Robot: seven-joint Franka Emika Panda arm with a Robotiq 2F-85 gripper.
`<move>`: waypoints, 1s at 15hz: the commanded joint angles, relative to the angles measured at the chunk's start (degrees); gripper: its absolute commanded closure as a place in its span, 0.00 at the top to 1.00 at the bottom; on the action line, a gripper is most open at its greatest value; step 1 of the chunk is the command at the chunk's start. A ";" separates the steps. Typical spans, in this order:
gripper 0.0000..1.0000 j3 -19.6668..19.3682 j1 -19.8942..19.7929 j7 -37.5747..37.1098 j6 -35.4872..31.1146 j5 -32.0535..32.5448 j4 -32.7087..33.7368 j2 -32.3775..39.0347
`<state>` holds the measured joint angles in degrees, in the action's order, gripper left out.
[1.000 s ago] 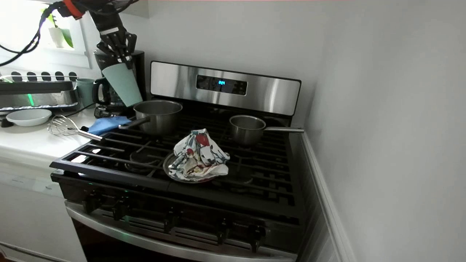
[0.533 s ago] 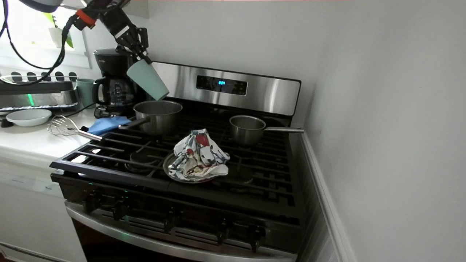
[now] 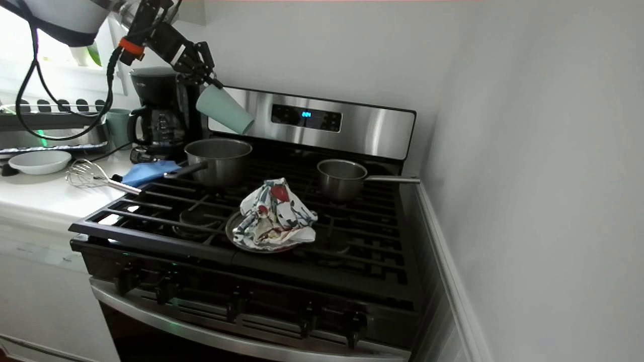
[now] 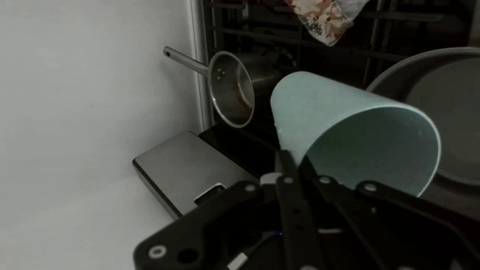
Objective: Pour the water out of the blue cup into the larger pot then whisk it
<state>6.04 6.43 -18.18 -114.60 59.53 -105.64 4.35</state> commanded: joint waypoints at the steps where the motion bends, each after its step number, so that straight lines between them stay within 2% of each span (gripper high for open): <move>1: 0.01 0.12 1.16 -5.40 0.18 7.21 0.19 1.13; 8: 0.01 0.33 2.26 -11.28 0.52 16.98 -0.96 2.07; 15: 0.01 1.03 2.66 -14.34 0.79 23.06 -1.83 1.91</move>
<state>6.76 8.61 -30.06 -114.56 78.76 -106.49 6.82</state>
